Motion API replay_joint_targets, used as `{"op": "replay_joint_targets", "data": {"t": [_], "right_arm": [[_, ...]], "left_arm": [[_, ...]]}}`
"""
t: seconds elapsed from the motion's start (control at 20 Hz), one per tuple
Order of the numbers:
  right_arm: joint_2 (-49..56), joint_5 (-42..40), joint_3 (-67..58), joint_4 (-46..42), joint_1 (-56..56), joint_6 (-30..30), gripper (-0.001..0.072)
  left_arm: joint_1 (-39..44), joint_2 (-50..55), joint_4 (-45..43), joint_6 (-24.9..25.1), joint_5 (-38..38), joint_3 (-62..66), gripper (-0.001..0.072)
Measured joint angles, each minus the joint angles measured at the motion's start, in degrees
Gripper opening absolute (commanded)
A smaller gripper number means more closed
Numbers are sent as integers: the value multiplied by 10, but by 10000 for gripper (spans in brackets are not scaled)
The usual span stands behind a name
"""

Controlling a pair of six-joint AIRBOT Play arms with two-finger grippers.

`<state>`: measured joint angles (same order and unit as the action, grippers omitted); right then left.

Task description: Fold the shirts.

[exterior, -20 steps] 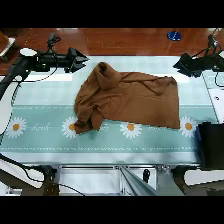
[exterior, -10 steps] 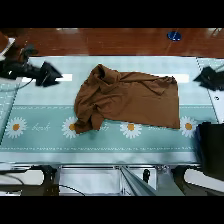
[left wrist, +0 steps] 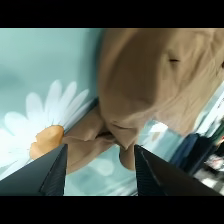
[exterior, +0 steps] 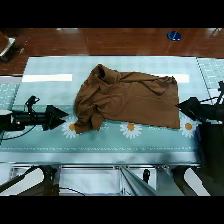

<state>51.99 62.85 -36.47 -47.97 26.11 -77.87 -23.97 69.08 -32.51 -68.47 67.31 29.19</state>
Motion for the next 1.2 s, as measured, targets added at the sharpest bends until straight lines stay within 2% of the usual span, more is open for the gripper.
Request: {"op": "replay_joint_targets", "data": {"t": [0.2, 0.4, 0.7, 0.75, 0.85, 1.0, 1.2], "right_arm": [[-20, -1, 19, 22, -34, 2, 414], [-26, -17, 24, 29, -64, -10, 414], [-28, -26, 25, 30, -75, -21, 414], [-28, -28, 25, 29, -76, -23, 413], [-28, -28, 25, 28, -76, -25, 413], [-28, -32, 25, -3, -68, -39, 413], [-28, 1, 37, -139, -16, -91, 413]], "left_arm": [[11, 12, 49, 22, -39, -32, 506], [57, 46, 95, 38, -75, -31, 504], [123, 89, 122, 40, -119, 5, 495], [132, 96, 124, 38, -123, 12, 399], [148, 108, 117, 36, -136, 27, 21], [158, 117, 119, 40, -124, 52, 18], [151, 119, 121, 46, -85, 95, 18]]}}
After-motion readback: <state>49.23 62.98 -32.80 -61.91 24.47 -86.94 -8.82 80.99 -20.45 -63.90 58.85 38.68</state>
